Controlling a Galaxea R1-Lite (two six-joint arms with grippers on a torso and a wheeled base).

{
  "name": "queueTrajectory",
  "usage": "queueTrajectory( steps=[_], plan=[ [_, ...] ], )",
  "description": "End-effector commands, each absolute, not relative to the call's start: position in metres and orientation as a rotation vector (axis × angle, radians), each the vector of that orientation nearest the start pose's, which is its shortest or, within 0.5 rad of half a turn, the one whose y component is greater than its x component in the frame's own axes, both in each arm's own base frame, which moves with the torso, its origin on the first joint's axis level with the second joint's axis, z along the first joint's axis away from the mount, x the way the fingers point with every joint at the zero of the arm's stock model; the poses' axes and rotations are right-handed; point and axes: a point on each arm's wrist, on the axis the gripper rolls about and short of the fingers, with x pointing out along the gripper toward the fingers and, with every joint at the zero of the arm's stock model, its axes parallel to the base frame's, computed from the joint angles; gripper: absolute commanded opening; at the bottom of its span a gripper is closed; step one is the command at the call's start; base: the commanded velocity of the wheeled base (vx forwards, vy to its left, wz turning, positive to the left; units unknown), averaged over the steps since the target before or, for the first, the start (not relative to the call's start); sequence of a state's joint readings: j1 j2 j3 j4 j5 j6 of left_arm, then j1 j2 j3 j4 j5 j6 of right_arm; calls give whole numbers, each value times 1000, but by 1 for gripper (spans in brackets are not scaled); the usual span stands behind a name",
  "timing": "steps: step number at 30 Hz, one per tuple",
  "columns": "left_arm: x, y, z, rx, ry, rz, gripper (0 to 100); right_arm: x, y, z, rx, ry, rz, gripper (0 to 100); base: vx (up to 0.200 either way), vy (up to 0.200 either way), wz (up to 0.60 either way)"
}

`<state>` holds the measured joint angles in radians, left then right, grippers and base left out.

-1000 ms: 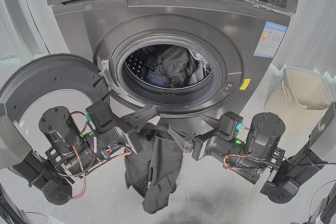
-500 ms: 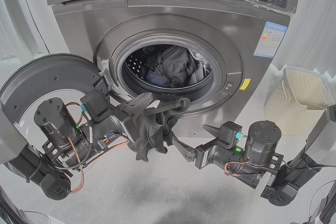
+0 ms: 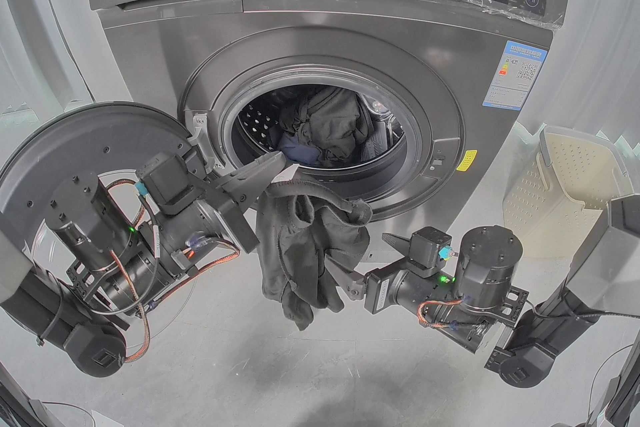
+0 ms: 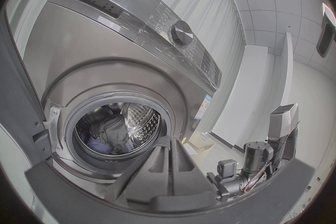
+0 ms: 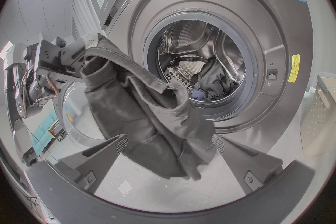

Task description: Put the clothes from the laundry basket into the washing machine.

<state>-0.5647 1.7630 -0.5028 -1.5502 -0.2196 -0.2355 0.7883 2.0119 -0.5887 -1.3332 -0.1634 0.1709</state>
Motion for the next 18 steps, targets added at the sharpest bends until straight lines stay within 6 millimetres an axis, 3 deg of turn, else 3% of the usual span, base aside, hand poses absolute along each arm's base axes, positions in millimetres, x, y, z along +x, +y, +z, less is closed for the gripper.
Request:
queueTrajectory(
  steps=[1, 18],
  plan=[
    [233, -153, 183, -275, -211, -811, 0, 245, 228, 96, 121, 140, 587, 100, 0, 0, 0],
    [232, -153, 185, -275, -219, -813, 0, 274, 238, 82, 105, 112, 583, 100, 0, 0, 0]
  ],
)
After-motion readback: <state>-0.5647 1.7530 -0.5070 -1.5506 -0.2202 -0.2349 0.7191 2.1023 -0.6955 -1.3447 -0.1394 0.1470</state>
